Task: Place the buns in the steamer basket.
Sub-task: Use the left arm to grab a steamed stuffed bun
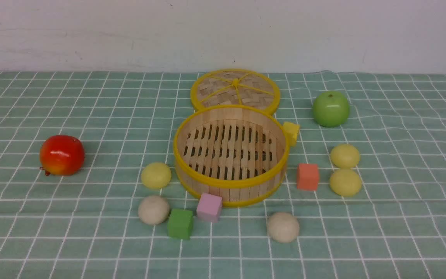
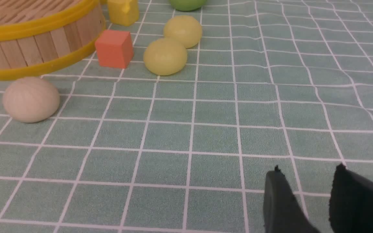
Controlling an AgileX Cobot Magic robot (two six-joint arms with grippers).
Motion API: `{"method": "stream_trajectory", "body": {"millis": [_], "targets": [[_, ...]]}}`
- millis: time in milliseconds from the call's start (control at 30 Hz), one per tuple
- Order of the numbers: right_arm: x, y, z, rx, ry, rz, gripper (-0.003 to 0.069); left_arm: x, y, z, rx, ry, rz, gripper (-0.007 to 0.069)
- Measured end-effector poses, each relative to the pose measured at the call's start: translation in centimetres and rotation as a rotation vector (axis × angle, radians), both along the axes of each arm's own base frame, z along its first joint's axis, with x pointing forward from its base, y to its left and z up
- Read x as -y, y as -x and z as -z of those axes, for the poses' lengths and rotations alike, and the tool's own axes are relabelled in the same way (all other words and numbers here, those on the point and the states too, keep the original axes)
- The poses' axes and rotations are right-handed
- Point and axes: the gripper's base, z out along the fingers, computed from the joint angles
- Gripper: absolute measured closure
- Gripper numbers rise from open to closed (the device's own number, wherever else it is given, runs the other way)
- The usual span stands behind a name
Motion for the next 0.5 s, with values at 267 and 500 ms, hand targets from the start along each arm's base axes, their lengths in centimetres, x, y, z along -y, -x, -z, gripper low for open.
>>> {"method": "stream_trajectory", "body": {"millis": [267, 500], "targets": [[0.00, 0.00, 0.00, 0.000, 0.000, 0.000, 0.0419, 0.00, 0.00, 0.00, 0.000, 0.000, 0.000, 0.0445], [0.00, 0.00, 0.00, 0.000, 0.000, 0.000, 0.0419, 0.00, 0.00, 0.00, 0.000, 0.000, 0.000, 0.0440]]}}
